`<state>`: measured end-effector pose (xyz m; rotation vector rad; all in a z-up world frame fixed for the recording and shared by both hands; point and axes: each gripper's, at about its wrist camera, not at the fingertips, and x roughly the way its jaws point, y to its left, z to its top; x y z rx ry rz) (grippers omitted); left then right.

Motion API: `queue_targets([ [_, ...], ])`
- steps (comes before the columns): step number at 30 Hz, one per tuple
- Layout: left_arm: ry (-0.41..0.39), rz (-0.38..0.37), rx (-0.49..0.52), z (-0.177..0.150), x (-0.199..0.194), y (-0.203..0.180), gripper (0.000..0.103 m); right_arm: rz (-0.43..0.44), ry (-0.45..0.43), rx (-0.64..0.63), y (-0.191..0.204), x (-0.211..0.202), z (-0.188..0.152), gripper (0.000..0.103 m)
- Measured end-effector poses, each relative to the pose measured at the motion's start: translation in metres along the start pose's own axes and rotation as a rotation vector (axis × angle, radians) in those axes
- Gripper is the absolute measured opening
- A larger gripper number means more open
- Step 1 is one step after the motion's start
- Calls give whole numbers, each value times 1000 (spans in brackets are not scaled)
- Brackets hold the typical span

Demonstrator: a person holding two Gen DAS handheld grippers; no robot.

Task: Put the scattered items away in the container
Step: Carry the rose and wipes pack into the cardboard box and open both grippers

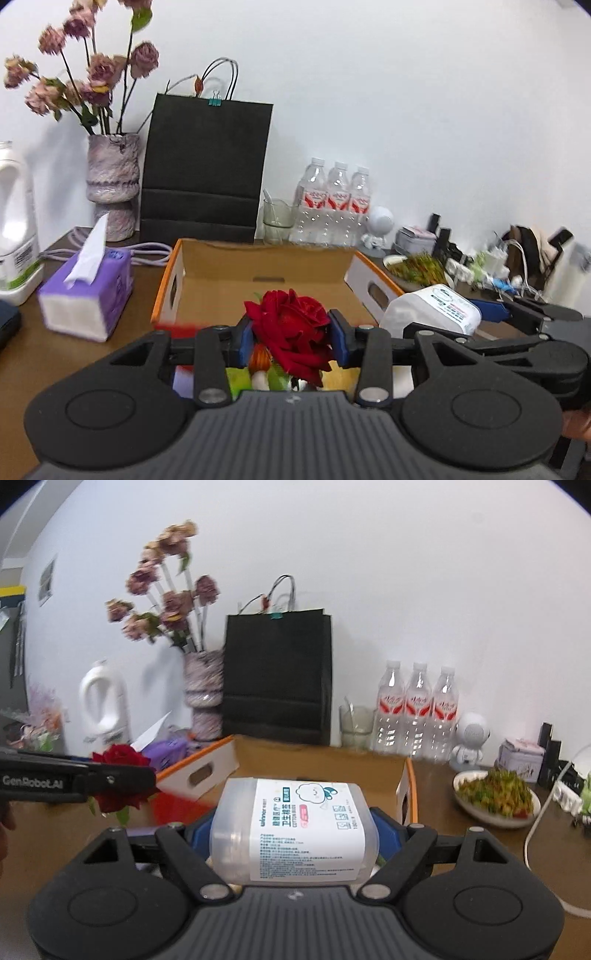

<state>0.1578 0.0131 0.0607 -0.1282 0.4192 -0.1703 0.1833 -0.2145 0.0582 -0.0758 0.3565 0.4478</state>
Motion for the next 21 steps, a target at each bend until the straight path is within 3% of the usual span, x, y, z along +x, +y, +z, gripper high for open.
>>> queue_targets([
  [4, 38, 73, 7, 27, 54, 8, 41, -41, 29, 9, -9, 45, 24, 82],
  [9, 150, 120, -12, 41, 118, 20, 41, -41, 123, 28, -19, 102, 35, 82],
  [21, 304, 153, -43, 20, 183, 37, 41, -64, 297, 56, -33, 177, 11, 82],
])
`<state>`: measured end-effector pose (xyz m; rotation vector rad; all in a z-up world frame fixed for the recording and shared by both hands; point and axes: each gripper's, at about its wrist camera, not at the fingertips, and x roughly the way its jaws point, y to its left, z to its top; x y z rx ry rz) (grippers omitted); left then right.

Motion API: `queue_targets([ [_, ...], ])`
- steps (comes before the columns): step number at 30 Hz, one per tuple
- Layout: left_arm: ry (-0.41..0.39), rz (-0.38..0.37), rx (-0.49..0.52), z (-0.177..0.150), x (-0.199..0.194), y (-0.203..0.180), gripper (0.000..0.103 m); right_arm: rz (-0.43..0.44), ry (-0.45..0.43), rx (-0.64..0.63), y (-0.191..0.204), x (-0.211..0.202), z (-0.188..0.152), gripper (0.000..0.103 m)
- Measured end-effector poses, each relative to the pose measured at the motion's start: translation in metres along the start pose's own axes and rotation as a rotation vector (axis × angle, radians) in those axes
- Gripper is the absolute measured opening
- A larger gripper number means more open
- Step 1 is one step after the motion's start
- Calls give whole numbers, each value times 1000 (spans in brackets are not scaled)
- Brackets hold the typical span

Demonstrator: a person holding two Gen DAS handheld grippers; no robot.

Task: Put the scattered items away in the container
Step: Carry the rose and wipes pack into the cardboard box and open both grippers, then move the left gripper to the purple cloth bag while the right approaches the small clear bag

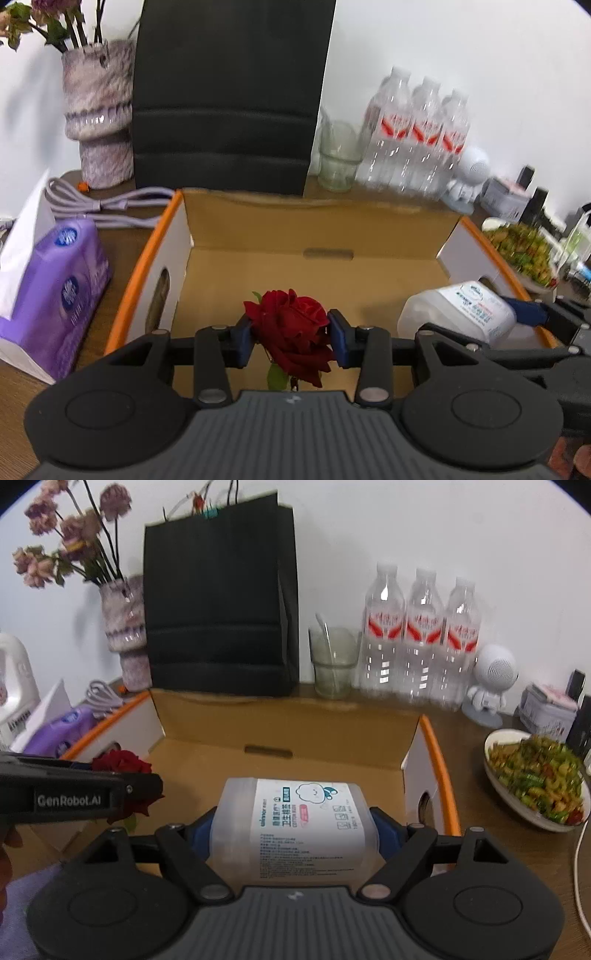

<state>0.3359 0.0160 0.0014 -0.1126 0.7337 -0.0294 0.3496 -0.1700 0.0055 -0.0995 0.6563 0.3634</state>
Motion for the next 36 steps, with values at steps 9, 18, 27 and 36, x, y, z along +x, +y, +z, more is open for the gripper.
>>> queue_targets([
  [9, 67, 53, -18, -9, 10, 6, 82, 48, 91, 22, 0, 9, -4, 87],
  [18, 25, 9, -10, -11, -14, 2, 103, 32, 42, 44, -6, -27, 1, 103],
  [27, -124, -39, 10, -12, -84, 1, 103, 61, -72, -2, -5, -93, -4, 103],
  [36, -216, -63, 52, -46, -152, 16, 103, 74, -164, -68, -6, -159, -37, 103],
])
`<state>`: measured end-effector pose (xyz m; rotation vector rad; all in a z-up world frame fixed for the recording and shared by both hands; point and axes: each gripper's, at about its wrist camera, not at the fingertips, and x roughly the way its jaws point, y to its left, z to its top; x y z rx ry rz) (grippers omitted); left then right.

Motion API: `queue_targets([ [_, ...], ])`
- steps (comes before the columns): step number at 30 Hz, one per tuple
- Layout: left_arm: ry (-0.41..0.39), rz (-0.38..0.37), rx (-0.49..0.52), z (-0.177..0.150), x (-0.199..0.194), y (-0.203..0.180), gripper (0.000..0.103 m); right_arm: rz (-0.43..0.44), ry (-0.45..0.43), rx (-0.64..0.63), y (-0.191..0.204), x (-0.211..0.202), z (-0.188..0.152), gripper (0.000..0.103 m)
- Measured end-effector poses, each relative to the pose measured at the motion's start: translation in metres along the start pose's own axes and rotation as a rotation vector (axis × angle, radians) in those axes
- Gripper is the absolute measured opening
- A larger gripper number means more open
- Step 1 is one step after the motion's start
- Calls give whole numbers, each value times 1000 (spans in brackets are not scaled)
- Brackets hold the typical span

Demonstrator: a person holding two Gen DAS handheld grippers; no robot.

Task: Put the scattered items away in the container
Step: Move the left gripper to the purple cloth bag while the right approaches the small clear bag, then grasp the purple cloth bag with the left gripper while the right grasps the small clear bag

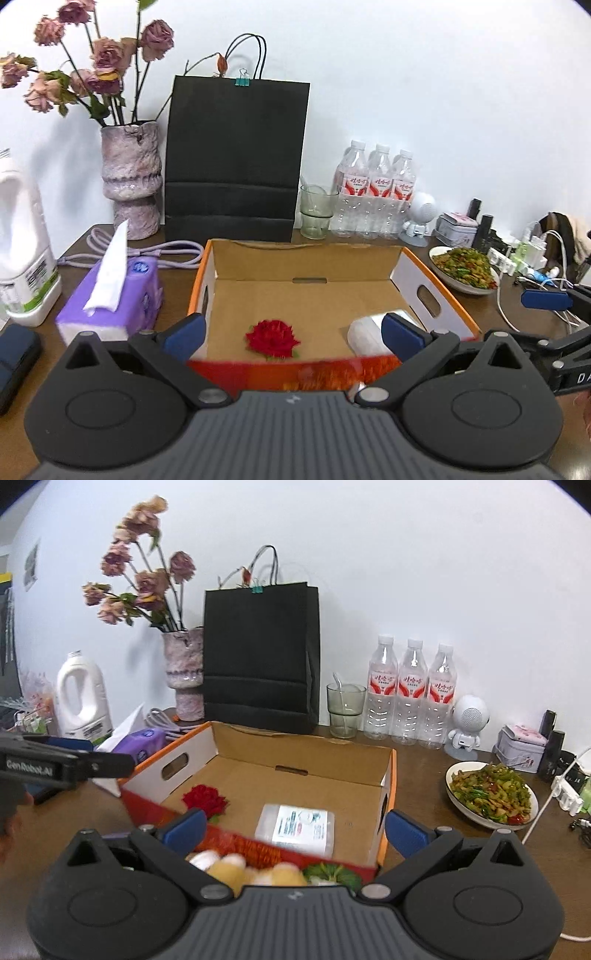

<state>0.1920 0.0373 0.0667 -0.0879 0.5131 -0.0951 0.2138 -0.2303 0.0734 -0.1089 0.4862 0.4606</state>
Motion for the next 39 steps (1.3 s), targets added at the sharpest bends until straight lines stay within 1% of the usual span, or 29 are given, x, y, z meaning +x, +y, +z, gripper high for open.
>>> queue_targets([
  [4, 11, -4, 0, -26, -17, 11, 103, 3, -4, -17, 6, -20, -26, 103],
  [9, 20, 19, -24, -62, -35, 27, 103, -9, 37, -20, 15, -30, -64, 103],
  [12, 38, 49, -27, -82, -38, 34, 103, -21, 98, -11, 19, -23, -88, 103],
  [16, 93, 61, -12, -100, -29, 38, 103, -47, 175, 21, 20, -9, -111, 103],
  [20, 133, 53, -9, -109, -18, 36, 103, -64, 186, 46, 24, -4, -119, 103],
  [22, 141, 51, -11, -111, -12, 35, 103, -79, 187, 59, 25, -3, -119, 103],
  [27, 145, 59, -16, -110, 0, 34, 103, -84, 187, 83, 26, 2, -121, 103],
  [28, 147, 62, -22, -109, 3, 34, 103, -87, 189, 83, 25, 4, -121, 100],
  [29, 149, 61, -29, -109, 6, 35, 103, -90, 190, 80, 26, 6, -122, 91],
  [30, 153, 60, -34, -109, 8, 35, 103, -97, 190, 76, 27, 7, -122, 84],
  [31, 158, 58, -37, -110, 10, 35, 103, -104, 188, 72, 28, 7, -123, 69],
  [32, 162, 57, -37, -112, 11, 34, 103, -104, 179, 71, 28, 6, -123, 62],
  [33, 166, 57, -37, -113, 12, 33, 99, -99, 176, 71, 28, 6, -123, 59],
  [34, 167, 59, -38, -115, 12, 33, 90, -94, 175, 70, 28, 5, -123, 54],
  [35, 164, 67, -41, -117, 12, 33, 85, -90, 172, 70, 28, 4, -124, 50],
  [36, 156, 80, -44, -119, 12, 33, 76, -89, 170, 68, 28, 4, -124, 47],
  [37, 142, 93, -48, -120, 10, 34, 60, -87, 167, 65, 28, 3, -124, 44],
  [38, 126, 100, -55, -121, 7, 35, 51, -84, 165, 62, 29, 1, -125, 39],
  [39, 115, 95, -66, -122, 4, 36, 37, -78, 162, 59, 29, 0, -125, 39],
])
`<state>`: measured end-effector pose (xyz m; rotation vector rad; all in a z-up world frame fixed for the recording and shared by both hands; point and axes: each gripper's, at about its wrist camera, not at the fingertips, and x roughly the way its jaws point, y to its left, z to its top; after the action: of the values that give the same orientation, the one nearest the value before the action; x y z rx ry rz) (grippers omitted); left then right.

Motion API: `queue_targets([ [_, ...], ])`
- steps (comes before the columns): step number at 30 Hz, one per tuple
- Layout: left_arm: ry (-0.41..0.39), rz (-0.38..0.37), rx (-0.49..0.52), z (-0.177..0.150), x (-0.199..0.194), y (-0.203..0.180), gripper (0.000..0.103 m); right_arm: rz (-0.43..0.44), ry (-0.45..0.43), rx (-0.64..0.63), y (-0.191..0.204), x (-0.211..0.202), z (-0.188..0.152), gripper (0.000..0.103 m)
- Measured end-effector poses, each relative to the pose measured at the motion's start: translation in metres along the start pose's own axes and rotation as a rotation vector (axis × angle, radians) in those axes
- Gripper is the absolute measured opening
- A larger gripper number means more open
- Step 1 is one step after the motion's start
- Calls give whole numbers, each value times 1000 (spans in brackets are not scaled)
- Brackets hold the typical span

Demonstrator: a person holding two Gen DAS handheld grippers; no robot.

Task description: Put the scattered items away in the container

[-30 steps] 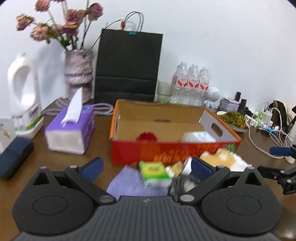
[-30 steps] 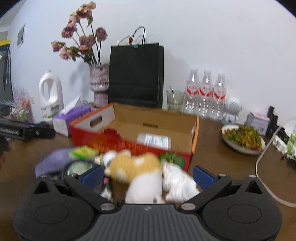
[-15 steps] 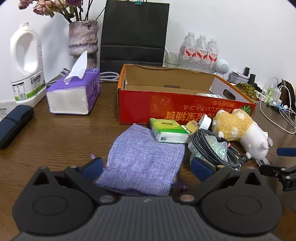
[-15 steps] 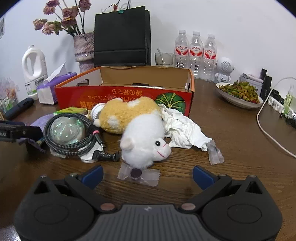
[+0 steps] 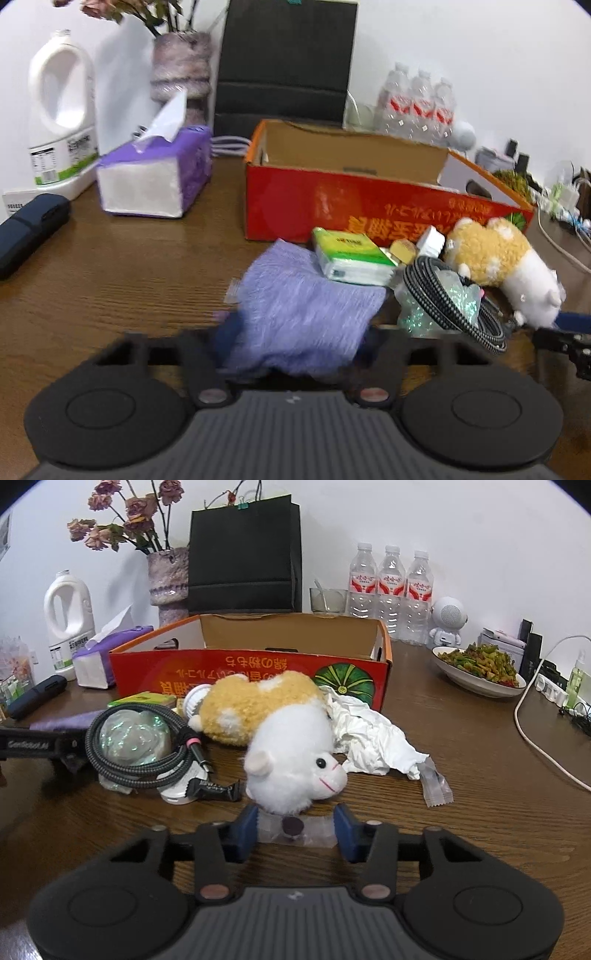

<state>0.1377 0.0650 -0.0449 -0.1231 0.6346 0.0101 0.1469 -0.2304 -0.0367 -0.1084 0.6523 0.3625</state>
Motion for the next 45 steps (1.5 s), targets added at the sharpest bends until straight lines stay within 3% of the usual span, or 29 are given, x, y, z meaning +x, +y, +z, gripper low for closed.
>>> queue_targets([
  [1, -12, -8, -12, -1, -4, 1, 26, 5, -4, -2, 0, -2, -1, 38],
  [4, -64, -6, -26, -4, -18, 3, 19, 7, -22, -13, 0, -8, -4, 33],
  [8, -117, -21, -54, -6, -36, 5, 19, 19, -31, -15, -2, -14, -8, 30],
  [13, -117, -15, -46, -10, -40, 4, 18, 24, -45, -23, -1, -19, -10, 25],
  [27, -230, -22, -40, -6, -81, 2, 16, 26, -85, -9, -4, -36, -12, 25],
  [32, -179, -9, -21, -11, -68, 2, 18, 34, -86, -8, -2, -38, -15, 25],
  [35, -132, 28, 1, -24, -56, 2, 30, 36, -87, -7, -2, -39, -15, 25],
  [37, -102, 45, -9, -27, -52, 4, 66, 37, -86, -6, -2, -39, -15, 25],
  [40, -107, 94, 3, -29, -55, 3, 95, 40, -86, -5, -1, -39, -15, 25],
  [42, -38, 121, 11, -30, -50, 1, 97, 45, -86, -4, -1, -39, -15, 25],
  [44, 14, 78, -10, -33, -45, 4, 90, 51, -85, -4, 0, -39, -15, 25],
  [45, 6, 80, 0, -35, -45, 4, 68, 52, -85, -4, 1, -39, -15, 25],
])
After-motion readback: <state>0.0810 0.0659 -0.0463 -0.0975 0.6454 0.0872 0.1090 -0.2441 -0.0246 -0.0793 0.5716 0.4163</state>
